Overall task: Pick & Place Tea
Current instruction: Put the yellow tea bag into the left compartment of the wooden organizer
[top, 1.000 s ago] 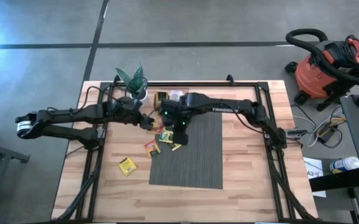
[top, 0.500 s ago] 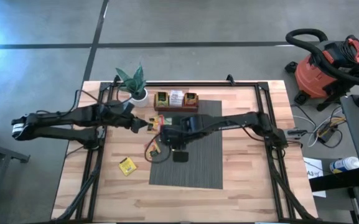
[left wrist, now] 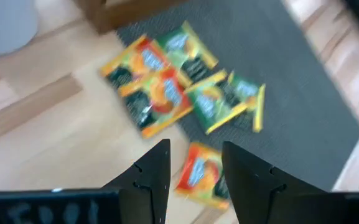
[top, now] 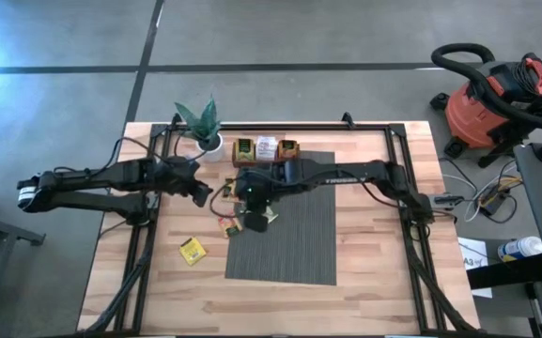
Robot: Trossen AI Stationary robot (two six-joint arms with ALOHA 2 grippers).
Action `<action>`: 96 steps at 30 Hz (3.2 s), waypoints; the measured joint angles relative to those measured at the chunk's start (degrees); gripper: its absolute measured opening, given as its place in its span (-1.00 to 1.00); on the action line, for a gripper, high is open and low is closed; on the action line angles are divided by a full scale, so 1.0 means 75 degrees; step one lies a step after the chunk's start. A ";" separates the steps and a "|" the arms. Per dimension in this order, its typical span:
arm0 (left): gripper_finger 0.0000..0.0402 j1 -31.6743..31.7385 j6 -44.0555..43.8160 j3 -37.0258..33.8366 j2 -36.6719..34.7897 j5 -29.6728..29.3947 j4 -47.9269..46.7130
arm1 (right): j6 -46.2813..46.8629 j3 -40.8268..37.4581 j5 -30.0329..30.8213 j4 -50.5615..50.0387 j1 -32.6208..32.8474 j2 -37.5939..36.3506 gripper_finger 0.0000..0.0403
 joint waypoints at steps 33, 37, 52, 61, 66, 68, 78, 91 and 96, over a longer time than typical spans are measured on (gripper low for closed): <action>-0.31 -0.3395 -0.3252 -0.1955 0.0186 0.1918 -0.0143 | 0.0765 -0.0936 -0.1142 0.0312 -0.0274 0.0018 -0.66; -0.31 -0.4280 -0.4073 -0.2124 0.0411 0.1605 -0.0175 | 0.0736 -0.1013 -0.1136 0.0494 -0.0265 0.0017 -0.66; -0.31 -0.4774 -0.4446 -0.2143 0.2288 0.0368 0.0930 | 0.0858 -0.1419 -0.1145 0.0621 -0.0127 0.0032 -0.66; -0.31 -0.4667 -0.4116 -0.2192 0.3143 0.0070 0.2654 | 0.1237 -0.2406 -0.1712 0.1872 0.0018 0.0041 -0.66; -0.31 -0.4549 -0.4733 -0.2292 0.3335 -0.0036 0.3025 | 0.2045 -0.3305 -0.2304 0.3781 0.0087 0.0041 -0.66; -0.31 -0.4546 -0.5025 -0.2355 0.3346 -0.0156 0.3142 | 0.2824 -0.3617 -0.2322 0.4472 0.0085 0.0041 -0.66; -0.31 -0.4479 -0.6403 -0.3360 0.3349 -0.0748 0.5546 | 0.5648 -0.4806 -0.2853 0.7388 0.0161 0.0061 -0.66; -0.31 -0.4479 -0.6717 -0.3629 0.3369 -0.1048 0.6791 | 0.6700 -0.5577 -0.2390 0.7045 0.0404 0.0087 -0.66; -0.31 -0.4477 -0.6795 -0.3481 0.3412 -0.1330 0.6845 | 0.6812 -0.5558 -0.2123 0.7081 0.0437 0.0087 -0.66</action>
